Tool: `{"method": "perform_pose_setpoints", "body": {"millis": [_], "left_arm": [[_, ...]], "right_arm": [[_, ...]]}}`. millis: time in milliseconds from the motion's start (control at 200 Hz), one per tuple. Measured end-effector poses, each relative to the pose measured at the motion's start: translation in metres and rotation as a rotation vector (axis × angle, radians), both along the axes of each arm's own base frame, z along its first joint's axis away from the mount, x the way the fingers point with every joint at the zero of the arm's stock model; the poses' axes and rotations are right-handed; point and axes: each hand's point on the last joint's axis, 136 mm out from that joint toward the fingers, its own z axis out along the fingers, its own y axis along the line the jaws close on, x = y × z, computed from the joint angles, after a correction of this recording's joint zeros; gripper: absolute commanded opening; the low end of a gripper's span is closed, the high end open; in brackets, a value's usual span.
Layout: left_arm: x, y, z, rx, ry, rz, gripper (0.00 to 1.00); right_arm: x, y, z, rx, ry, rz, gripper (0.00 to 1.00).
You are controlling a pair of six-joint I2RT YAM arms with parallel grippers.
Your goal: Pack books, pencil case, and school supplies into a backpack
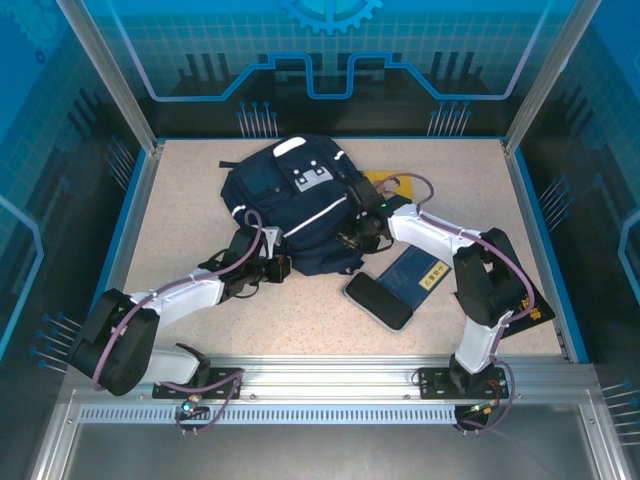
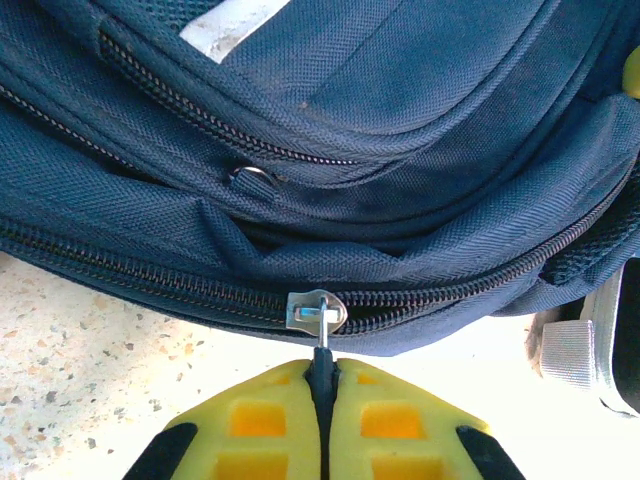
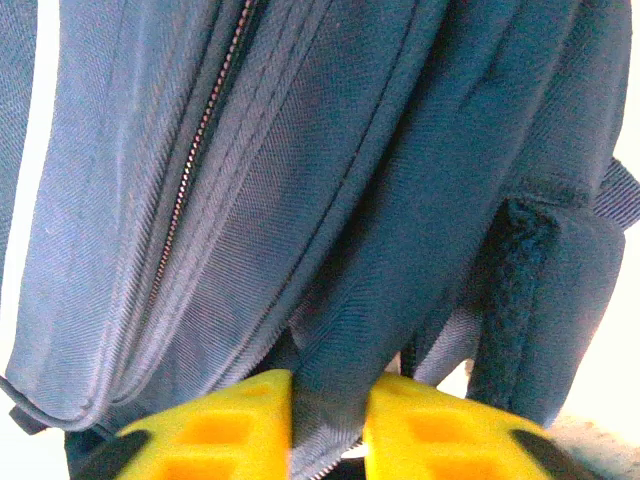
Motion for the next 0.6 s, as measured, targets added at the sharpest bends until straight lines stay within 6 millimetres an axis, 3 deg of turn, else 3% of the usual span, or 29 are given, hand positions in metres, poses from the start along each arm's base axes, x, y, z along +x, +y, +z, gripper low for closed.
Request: {"method": "perform_pose_setpoints", "body": {"millis": [115,285,600], "left_arm": [[-0.001,0.003,-0.002,0.013,0.009,0.007,0.00],[-0.004,0.014,-0.005,0.071,0.029,0.047,0.00],[0.005,0.035,0.001,0.169,0.052,0.134,0.00]], "right_arm": [[0.002,-0.002,0.002,-0.017,-0.007,0.000,0.00],[0.002,-0.005,0.006,-0.057,-0.031,0.022,0.00],[0.006,-0.019,0.033,-0.115,-0.125,0.017,0.00]]}}
